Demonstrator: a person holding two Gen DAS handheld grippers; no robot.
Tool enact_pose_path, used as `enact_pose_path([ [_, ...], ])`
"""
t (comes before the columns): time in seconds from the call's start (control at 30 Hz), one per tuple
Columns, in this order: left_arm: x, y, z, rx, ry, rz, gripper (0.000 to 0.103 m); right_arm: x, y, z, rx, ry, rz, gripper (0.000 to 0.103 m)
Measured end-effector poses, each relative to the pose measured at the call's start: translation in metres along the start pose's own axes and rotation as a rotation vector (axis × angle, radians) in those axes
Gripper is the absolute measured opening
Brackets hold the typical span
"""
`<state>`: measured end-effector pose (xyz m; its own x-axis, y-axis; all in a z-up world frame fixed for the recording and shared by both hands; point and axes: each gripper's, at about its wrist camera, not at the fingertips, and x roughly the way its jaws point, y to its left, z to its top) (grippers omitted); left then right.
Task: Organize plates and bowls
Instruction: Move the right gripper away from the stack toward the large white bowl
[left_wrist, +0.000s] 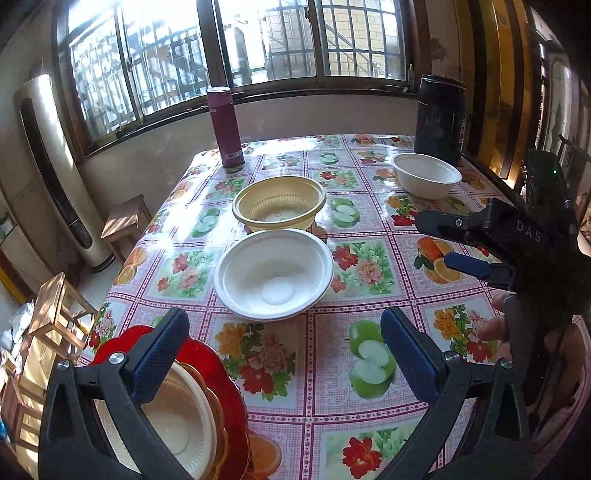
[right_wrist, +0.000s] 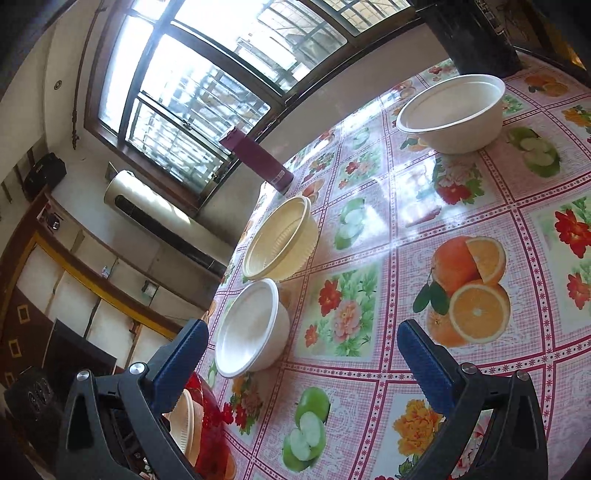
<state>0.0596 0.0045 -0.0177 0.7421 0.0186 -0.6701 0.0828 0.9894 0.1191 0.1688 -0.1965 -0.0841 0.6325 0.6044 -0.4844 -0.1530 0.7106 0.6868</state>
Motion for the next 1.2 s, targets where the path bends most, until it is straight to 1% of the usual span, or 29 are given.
enact_pose_path([
  [0.23,0.010,-0.006,0.006,0.018,0.006,0.049,0.103,-0.002,-0.007,0.004,0.013,-0.003,-0.008,0.103],
  [0.57,0.017,0.001,0.006,0.010,0.027,0.098,0.103,-0.001,-0.009,0.003,0.019,0.002,-0.012,0.103],
  [1.2,0.026,0.018,0.008,-0.013,0.034,0.126,0.103,0.001,-0.012,0.002,0.026,0.007,-0.023,0.102],
])
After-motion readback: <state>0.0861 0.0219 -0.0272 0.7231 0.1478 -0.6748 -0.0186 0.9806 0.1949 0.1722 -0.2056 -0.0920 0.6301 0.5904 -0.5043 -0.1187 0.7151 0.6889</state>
